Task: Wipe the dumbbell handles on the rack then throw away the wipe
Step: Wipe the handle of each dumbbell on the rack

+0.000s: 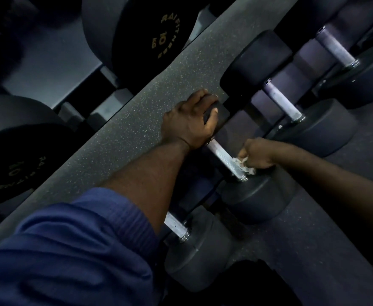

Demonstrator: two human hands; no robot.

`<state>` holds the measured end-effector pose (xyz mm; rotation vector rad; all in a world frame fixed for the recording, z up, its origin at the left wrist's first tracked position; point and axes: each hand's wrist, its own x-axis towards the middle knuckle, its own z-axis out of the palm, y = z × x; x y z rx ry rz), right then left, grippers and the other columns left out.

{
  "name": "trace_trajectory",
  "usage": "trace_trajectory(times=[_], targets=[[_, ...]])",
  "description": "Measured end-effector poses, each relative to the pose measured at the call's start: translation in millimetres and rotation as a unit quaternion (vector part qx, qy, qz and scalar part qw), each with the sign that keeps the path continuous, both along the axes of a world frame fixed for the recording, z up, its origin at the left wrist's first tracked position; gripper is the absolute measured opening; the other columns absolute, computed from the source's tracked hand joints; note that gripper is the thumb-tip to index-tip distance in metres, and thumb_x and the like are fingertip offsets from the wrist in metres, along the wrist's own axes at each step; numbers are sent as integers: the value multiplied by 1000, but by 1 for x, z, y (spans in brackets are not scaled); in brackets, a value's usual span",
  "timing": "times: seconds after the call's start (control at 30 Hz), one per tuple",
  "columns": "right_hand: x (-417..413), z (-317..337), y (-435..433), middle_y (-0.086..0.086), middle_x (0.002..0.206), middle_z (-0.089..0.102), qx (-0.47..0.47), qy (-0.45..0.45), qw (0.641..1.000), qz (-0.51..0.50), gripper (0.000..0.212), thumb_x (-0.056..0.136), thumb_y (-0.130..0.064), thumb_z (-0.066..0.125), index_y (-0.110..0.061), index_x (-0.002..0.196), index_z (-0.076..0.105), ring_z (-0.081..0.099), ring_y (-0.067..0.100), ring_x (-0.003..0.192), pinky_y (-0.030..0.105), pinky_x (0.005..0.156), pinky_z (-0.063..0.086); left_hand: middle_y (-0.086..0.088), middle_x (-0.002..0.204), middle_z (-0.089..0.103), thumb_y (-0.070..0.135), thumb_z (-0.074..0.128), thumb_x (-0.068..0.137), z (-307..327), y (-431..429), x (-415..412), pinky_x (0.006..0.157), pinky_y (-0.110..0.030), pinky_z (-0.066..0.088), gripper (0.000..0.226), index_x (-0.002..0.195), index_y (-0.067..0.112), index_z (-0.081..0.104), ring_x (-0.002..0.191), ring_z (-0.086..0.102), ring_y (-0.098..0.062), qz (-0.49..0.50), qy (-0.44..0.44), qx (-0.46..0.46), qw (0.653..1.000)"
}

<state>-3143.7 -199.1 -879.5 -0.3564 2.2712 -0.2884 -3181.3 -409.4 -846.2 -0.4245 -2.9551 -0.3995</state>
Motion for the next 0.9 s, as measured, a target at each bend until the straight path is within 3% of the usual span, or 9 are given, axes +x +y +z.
trace_trajectory(times=[0.1,0.17,0.23,0.3,0.37,0.53,0.67,0.77,0.9], targets=[[-4,3,8,-4,75,74,-55,24,997,-45,9,85,-20,73,-23,77,78,69,13,79,24,73,50,22,151,48,58,43,97,1,0,2,87,-46,56,44,138,46,56,112,68,-24,0,6,-2,1000],[-8,-8,-7,-5,61,69,-166,40,962,-215,21,85,-18,75,-24,65,72,64,11,66,24,66,50,21,151,49,56,45,97,1,0,2,86,-44,55,44,138,45,57,111,68,-24,-7,9,2,1000],[-10,-19,-30,10,83,74,-180,8,939,-292,13,93,-15,66,-16,85,77,65,24,79,30,71,50,20,151,49,56,45,96,0,0,2,85,-43,54,45,138,44,57,111,68,-24,-9,8,6,1000],[-7,-23,-44,23,117,68,-113,-48,941,-315,28,102,-10,48,3,115,69,62,33,105,33,85,47,21,151,49,57,44,96,1,0,1,85,-43,54,45,138,45,58,111,68,-24,-2,7,8,1000],[-5,-20,-42,24,125,64,-113,-39,948,-293,32,102,-9,41,5,115,66,61,35,114,33,89,46,21,150,49,57,44,95,1,-1,1,84,-42,54,46,138,45,58,110,68,-24,-3,7,5,1000],[5,-31,-39,6,91,64,-188,13,899,-394,18,98,-25,58,-17,82,58,59,23,86,37,76,48,21,151,49,58,41,94,-2,-1,0,85,-44,56,50,139,45,57,111,68,-23,-5,-5,10,1000],[8,-29,-49,16,87,62,-260,-81,855,-442,13,95,-3,46,-9,86,54,60,28,74,42,69,52,21,152,47,56,43,95,2,0,1,87,-44,53,48,140,45,56,113,67,-23,-5,-7,11,1000],[10,-23,-47,10,81,63,-321,-95,817,-470,15,88,4,50,-8,93,59,62,20,67,23,55,50,21,152,48,57,42,95,1,0,1,87,-43,53,49,141,45,56,113,67,-22,-5,-3,3,1000],[3,-19,-63,11,79,60,-347,-59,824,-443,11,84,-1,53,-7,75,58,55,19,73,26,69,44,22,151,48,57,42,95,-1,-1,1,86,-44,56,48,139,46,56,113,67,-22,-5,-3,6,1000]])
